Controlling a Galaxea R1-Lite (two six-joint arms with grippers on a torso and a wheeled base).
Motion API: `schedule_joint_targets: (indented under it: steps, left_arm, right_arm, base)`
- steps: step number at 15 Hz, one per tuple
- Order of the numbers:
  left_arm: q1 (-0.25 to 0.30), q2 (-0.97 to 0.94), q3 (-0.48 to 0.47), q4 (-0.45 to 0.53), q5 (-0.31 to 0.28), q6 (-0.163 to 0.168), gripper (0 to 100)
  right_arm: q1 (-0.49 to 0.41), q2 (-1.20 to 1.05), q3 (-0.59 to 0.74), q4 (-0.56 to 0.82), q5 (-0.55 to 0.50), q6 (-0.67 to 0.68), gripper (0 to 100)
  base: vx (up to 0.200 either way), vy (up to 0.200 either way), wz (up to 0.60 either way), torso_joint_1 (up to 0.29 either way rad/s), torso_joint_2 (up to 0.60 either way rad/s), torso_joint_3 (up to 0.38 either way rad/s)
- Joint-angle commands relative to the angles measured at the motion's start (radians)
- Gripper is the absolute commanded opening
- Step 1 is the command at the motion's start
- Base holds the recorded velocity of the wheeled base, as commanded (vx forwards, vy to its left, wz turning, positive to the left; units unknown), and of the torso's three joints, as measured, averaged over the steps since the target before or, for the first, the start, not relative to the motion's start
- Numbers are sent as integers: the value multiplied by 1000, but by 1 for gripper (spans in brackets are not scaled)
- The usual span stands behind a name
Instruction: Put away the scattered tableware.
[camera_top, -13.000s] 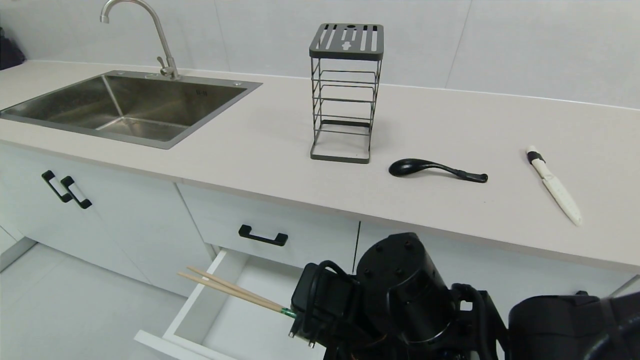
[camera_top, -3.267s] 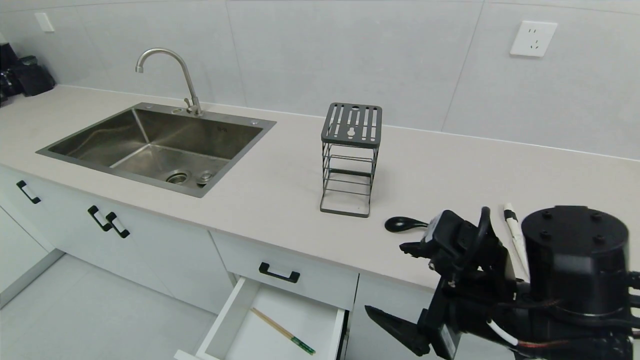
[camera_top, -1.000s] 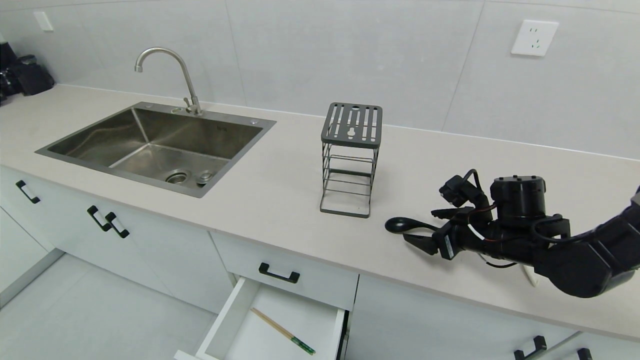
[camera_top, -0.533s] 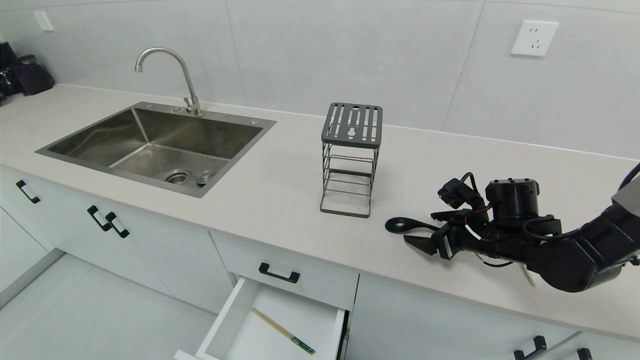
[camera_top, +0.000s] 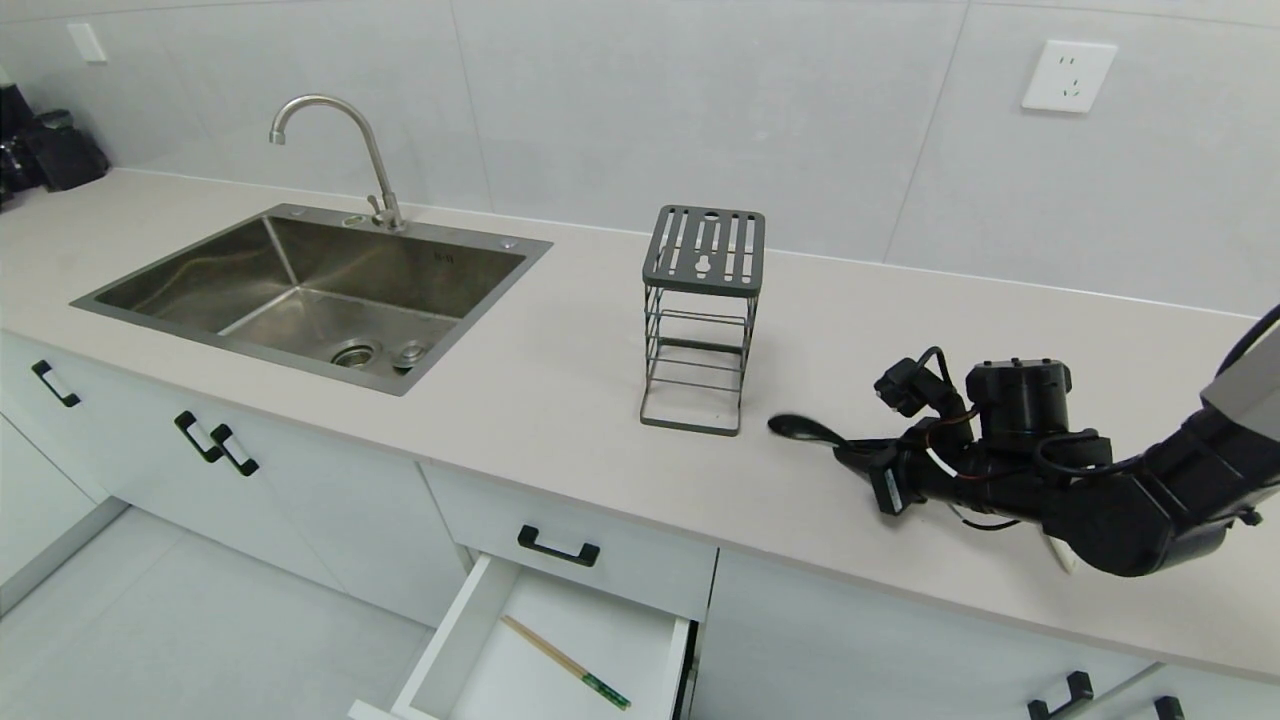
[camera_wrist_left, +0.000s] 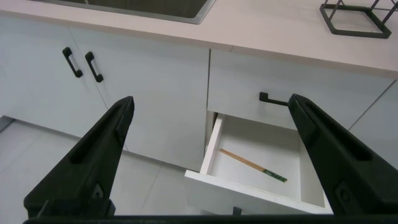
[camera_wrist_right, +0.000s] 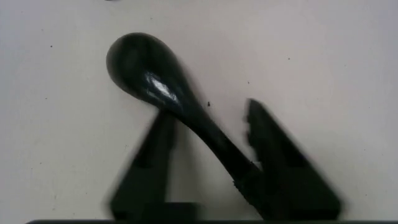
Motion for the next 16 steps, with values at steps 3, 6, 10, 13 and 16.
schedule_joint_targets:
  steps: [3,6,10,13,16]
  left_arm:
    - [0,1,0,0,0,0,100]
    - [0,1,0,0,0,1,100]
    - [0,1,0,0,0,0,100]
    - [0,1,0,0,0,0,100]
    - [0,1,0,0,0,0,100]
  right_arm:
    - [2,-5,7,5,-1,-4,0]
    - [7,-74,35,14,32,-35,0]
    - [28,-213,105,17,36,-45,0]
    - [105,-362,205,67,32,-45,0]
    - [266,-496,242,169,22,-44,0]
  base:
    - [0,0,0,0,0,0]
    - [0,0,0,0,0,0]
    - [0,0,0,0,0,0]
    - [0,0,0,0,0,0]
    - [0,0,0,0,0,0]
